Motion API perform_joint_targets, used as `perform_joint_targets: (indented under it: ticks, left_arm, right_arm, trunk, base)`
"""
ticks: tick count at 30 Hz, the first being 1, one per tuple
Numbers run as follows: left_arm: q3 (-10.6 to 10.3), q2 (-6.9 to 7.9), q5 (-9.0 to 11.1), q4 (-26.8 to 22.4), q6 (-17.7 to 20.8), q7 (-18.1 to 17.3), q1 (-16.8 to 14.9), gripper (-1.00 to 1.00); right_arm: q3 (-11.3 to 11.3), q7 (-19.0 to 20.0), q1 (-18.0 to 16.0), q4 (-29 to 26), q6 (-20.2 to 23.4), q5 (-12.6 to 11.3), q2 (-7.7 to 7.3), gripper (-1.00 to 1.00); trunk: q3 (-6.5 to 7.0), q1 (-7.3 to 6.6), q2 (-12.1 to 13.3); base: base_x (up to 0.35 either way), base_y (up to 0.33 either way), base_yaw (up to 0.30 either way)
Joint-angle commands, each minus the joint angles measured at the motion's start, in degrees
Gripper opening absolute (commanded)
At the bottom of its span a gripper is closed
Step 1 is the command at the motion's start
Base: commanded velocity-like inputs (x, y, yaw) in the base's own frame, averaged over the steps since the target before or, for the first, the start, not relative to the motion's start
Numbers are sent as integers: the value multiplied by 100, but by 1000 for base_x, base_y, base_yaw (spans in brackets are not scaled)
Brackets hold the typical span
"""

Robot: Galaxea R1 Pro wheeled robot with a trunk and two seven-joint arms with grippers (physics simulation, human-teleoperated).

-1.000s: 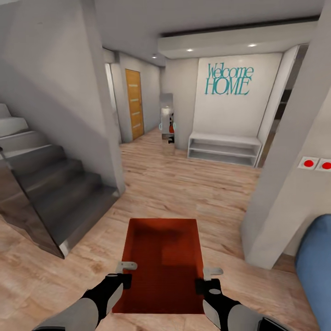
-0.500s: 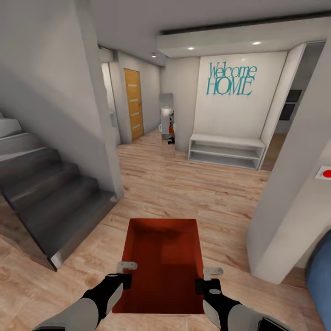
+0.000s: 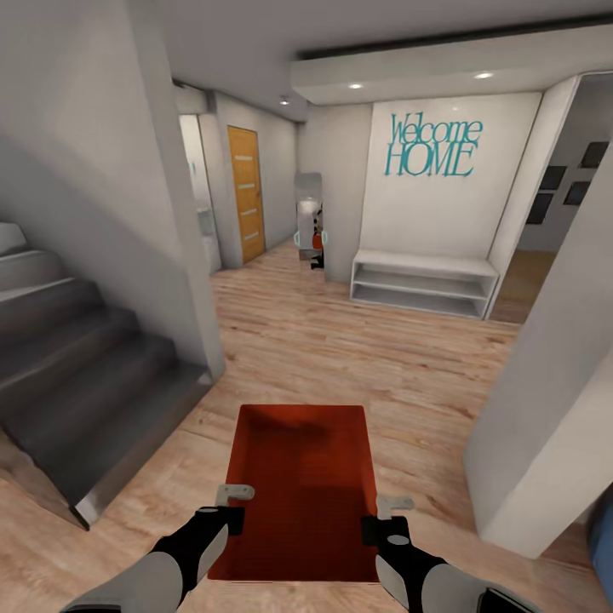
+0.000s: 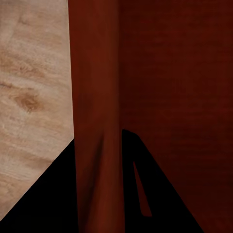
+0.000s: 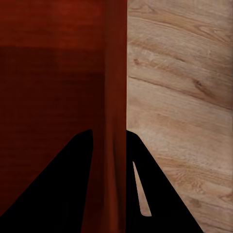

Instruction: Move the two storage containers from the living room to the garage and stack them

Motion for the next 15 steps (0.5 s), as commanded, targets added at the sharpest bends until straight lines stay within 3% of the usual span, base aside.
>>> perform_joint_targets:
  ticks: [1, 15]
  left_arm:
    - [-61, 1, -39, 3, 43, 43, 0, -100]
    - [-59, 2, -39, 3, 43, 43, 0, -100]
  right_arm:
    - [-7, -98, -6, 4, -37, -60, -41, -100]
    - [-7, -98, -6, 7, -37, -60, -40, -100]
  trunk:
    - [-9, 5, -8]
    - [-9, 5, -8]
  base:
    - [322, 0, 0]
    - [322, 0, 0]
